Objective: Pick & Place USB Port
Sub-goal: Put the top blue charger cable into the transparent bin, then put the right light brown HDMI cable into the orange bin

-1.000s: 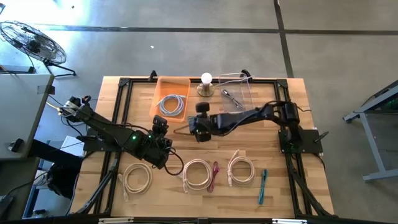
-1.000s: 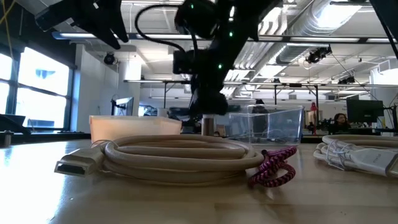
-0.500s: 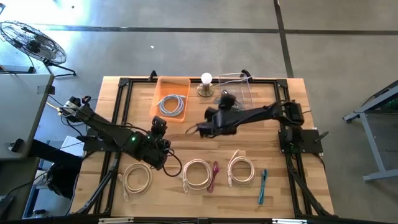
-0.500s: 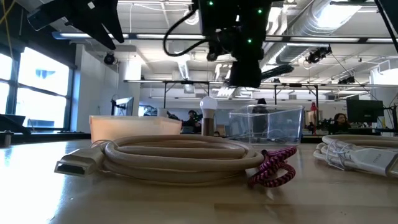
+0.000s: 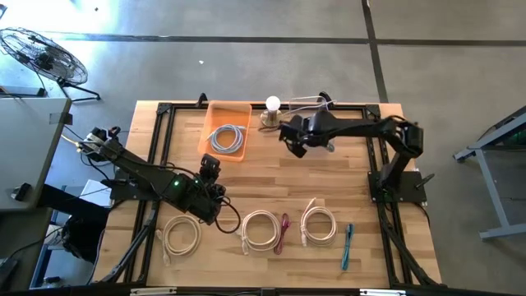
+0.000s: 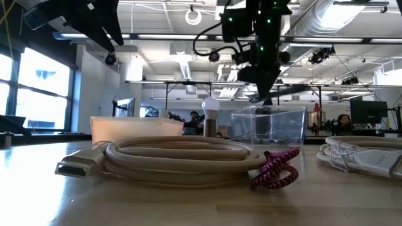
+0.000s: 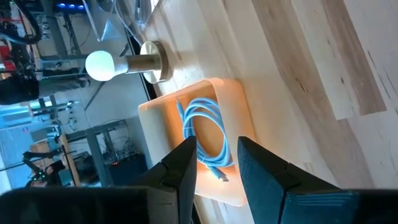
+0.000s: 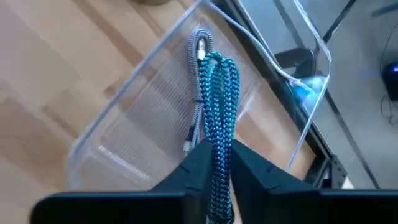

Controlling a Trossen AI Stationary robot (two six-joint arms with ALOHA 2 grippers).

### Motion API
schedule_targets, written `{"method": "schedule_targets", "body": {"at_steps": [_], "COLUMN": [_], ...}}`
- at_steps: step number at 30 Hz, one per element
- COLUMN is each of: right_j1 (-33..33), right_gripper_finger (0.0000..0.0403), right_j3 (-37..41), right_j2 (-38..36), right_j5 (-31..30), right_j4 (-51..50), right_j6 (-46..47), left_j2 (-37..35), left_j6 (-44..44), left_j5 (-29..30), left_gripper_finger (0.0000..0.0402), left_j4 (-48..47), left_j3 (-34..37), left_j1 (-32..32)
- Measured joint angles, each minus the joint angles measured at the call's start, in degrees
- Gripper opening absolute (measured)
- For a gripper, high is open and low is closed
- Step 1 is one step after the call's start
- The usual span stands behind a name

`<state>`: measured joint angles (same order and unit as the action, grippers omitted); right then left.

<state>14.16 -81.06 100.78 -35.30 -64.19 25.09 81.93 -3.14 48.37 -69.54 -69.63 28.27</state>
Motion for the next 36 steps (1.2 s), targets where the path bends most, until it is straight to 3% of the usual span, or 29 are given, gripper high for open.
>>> {"method": "schedule_targets", "body": {"at_steps": [6,11,17,21,24,32,36], "right_j1": [2.3,1.5,-1.6,-5.3,-9.7,-22.8,-28.6], "right_gripper_finger": [0.0116,0.0159,0.0166,0.016,0.0157,0.0157,0.0154], "right_j3": [3.9,5.7,4.7,4.1,4.0,4.1,6.1], "right_j2": [-0.1,-0.1,-0.9,-5.2,-10.6,-23.4,-26.2], "right_j5": [-1.5,-4.0,-11.2,-13.9,-9.0,20.0,20.8], "right_j4": [3.0,5.4,6.5,5.9,5.5,5.5,5.1], "right_j6": [-0.2,-7.3,-9.9,-10.7,-13.1,-7.9,-2.3], "left_j2": [0.0,0.0,0.0,0.0,0.0,0.0,0.0], "left_j6": [0.1,0.2,0.2,0.2,-0.1,-2.1,-2.7], "left_j5": [0.0,0.0,0.2,0.2,0.2,0.2,0.2], "left_gripper_finger": [0.0113,0.0113,0.0113,0.0113,0.0113,0.0113,0.0113], "left_j4": [0.0,0.0,0.0,0.0,0.0,0.2,1.0], "left_j3": [0.0,0.0,0.0,0.0,0.0,0.0,0.0], "left_j1": [0.0,0.0,0.0,0.0,0.0,-0.1,-0.1]}}
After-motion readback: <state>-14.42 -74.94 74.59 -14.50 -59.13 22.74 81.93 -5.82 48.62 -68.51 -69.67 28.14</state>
